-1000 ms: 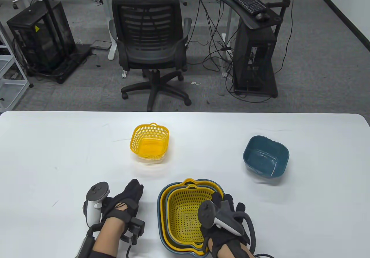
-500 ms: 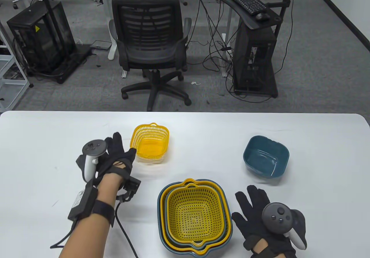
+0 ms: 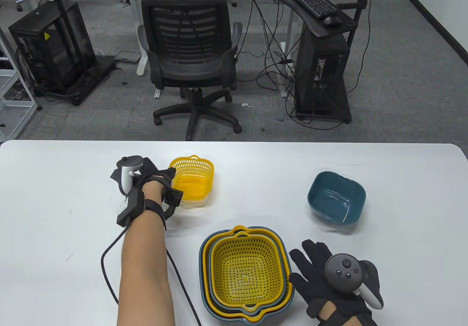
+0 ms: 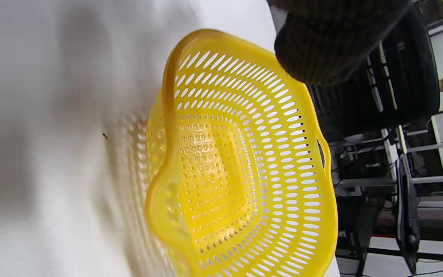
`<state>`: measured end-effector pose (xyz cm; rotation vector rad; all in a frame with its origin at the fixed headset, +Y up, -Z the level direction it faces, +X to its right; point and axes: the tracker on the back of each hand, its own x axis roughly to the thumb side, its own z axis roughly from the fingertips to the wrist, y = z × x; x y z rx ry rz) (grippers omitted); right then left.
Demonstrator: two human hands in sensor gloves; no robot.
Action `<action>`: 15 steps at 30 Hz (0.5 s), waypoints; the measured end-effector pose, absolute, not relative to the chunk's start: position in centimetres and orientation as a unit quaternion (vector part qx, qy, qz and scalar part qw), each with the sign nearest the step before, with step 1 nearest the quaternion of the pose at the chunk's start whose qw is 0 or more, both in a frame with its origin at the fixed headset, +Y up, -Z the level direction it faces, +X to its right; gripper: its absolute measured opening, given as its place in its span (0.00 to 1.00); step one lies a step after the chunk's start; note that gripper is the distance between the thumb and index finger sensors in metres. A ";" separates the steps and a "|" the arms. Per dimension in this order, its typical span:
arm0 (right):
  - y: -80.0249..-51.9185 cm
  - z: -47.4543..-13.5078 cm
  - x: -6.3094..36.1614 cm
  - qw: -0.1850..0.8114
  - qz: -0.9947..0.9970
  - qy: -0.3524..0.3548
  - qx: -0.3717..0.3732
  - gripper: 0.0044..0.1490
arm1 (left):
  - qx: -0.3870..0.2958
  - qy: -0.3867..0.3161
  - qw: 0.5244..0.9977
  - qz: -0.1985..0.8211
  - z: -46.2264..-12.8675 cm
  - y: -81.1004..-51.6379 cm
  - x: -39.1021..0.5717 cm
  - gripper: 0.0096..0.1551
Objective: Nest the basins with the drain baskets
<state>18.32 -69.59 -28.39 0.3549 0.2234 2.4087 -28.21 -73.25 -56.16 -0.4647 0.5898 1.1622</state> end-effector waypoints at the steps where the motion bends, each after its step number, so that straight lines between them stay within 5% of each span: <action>1: -69.7 -28.4 18.3 0.341 0.926 0.090 0.135 0.44 | -0.219 0.273 0.766 0.539 -56.3 -73.7 -28.3 0.62; 7: -70.2 -28.7 18.8 0.343 0.927 0.099 0.117 0.44 | -0.230 0.268 0.765 0.539 -57.0 -75.6 -28.5 0.57; 11: -70.3 -28.6 18.6 0.343 0.926 0.104 0.120 0.44 | -0.191 0.296 0.766 0.537 -56.5 -75.5 -28.6 0.41; 15: -70.6 -28.6 18.4 0.345 0.923 0.119 0.125 0.44 | -0.158 0.298 0.691 0.640 -55.0 -75.1 -28.6 0.37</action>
